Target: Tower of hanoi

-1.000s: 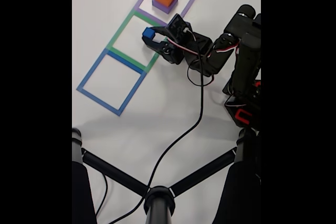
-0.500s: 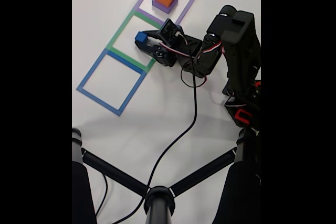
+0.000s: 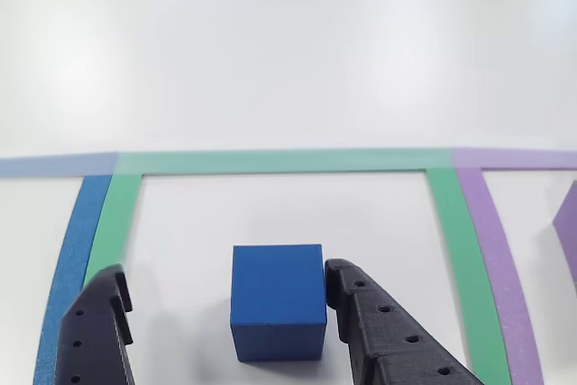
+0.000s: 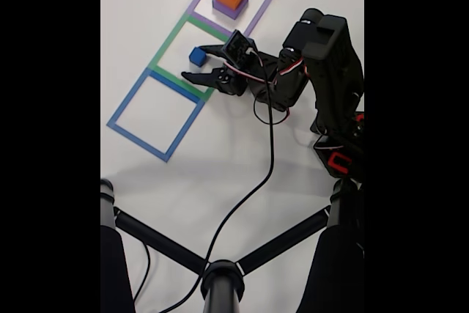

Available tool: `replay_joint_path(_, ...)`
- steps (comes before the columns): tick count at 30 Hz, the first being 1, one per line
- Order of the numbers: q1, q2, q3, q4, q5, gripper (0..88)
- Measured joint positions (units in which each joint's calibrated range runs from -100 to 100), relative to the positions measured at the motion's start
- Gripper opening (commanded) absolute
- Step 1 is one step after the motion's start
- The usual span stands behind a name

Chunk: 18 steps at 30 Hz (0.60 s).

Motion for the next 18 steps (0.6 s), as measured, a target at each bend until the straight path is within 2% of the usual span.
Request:
replay_joint_path(4,0.1,-5.3,2.7,1.9,0.0,16.8)
replay_joint_path(9,2.0,-18.7,5.7,13.2,0.6,3.4)
replay_joint_path(13,3.0,-31.9,6.2,26.4,0.6,0.1)
replay_joint_path(18,4.5,-50.5,5.8,51.7,0.4,0.0)
